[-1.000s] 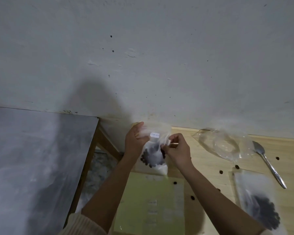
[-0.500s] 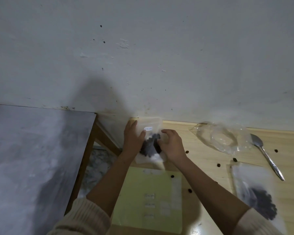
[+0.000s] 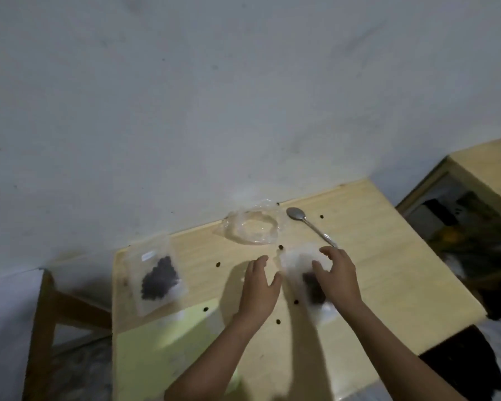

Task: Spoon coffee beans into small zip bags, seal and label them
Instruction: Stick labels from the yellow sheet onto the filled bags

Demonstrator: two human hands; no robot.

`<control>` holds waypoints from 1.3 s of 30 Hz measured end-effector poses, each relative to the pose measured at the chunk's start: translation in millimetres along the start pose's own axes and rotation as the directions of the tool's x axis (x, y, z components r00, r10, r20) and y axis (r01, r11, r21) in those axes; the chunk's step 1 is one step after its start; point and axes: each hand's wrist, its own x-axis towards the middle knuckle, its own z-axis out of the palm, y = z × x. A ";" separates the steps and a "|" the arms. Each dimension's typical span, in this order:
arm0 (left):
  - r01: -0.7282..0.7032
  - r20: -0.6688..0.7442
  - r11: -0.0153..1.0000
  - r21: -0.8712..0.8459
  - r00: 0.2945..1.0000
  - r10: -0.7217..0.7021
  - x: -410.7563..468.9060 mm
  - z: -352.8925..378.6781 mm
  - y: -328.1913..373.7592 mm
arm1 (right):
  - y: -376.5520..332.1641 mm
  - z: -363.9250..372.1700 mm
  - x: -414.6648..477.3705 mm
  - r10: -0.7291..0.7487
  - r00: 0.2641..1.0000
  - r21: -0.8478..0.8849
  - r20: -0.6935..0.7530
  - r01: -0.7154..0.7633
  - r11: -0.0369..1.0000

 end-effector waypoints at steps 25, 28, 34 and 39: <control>0.021 -0.134 0.914 -0.405 0.988 -0.081 -20.4 -36.5 3.7 | -20.7 23.8 -48.1 -0.063 0.988 0.269 0.140 0.024 0.963; -0.043 -0.189 0.913 -0.406 0.981 -0.037 -37.6 -91.0 -29.9 | -50.6 58.7 -71.1 -0.169 0.944 0.323 0.282 0.073 0.944; -0.059 -0.429 0.937 -0.343 0.897 -0.101 -91.9 -180.4 -97.1 | -88.3 128.8 -115.3 -0.371 0.800 0.347 0.472 0.218 0.912; -0.034 -0.495 0.914 -0.405 0.848 -0.188 -140.6 -230.7 -148.9 | -89.1 160.3 -125.0 -0.436 0.625 0.181 0.648 0.429 0.885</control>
